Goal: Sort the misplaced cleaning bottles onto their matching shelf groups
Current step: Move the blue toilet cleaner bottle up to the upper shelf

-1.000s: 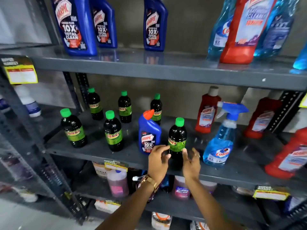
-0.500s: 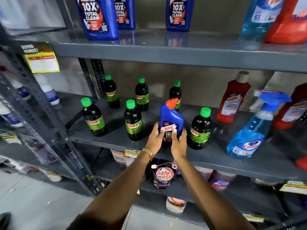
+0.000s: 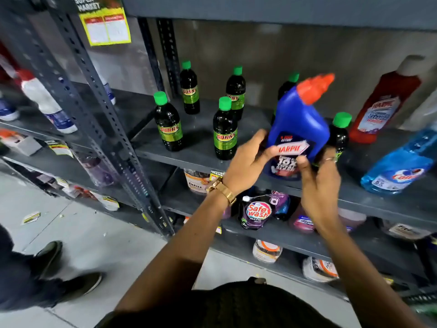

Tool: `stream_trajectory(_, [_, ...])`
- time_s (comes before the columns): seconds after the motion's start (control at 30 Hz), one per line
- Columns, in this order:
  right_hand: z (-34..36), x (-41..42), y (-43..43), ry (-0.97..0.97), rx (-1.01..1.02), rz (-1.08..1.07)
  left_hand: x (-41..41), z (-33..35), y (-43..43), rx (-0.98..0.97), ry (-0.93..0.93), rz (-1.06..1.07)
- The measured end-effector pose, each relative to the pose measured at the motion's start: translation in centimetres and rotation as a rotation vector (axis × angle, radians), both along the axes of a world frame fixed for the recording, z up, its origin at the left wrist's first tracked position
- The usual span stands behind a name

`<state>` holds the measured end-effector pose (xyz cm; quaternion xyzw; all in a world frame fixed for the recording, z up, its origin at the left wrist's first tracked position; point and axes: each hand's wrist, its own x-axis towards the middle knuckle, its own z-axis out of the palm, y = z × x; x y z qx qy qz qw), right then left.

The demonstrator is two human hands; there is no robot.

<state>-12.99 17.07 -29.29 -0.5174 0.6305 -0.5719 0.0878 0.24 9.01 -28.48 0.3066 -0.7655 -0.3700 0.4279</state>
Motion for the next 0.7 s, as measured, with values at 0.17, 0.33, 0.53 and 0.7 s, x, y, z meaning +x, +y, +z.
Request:
stream_trajectory(0.17, [9.5, 1.0, 1.0, 0.015, -0.237, -0.038, 0.6, 10.4, 1.3, -0.147, 0.151, -0.059])
stream_trajectory(0.33, [19.4, 0.1, -0.6, -0.002, -0.429, 0.002, -0.5, 20.0, 0.8, -0.355, 0.286, -0.022])
stream_trajectory(0.53, [26.7, -2.2, -6.4, -0.032, -0.492, 0.007, -3.2, 26.8, -4.1, -0.384, 0.323, 0.009])
stream_trajectory(0.7, [27.9, -3.7, -11.0, -0.087, -0.329, 0.006, -5.0, 27.8, -8.2, -0.244, 0.246, 0.050])
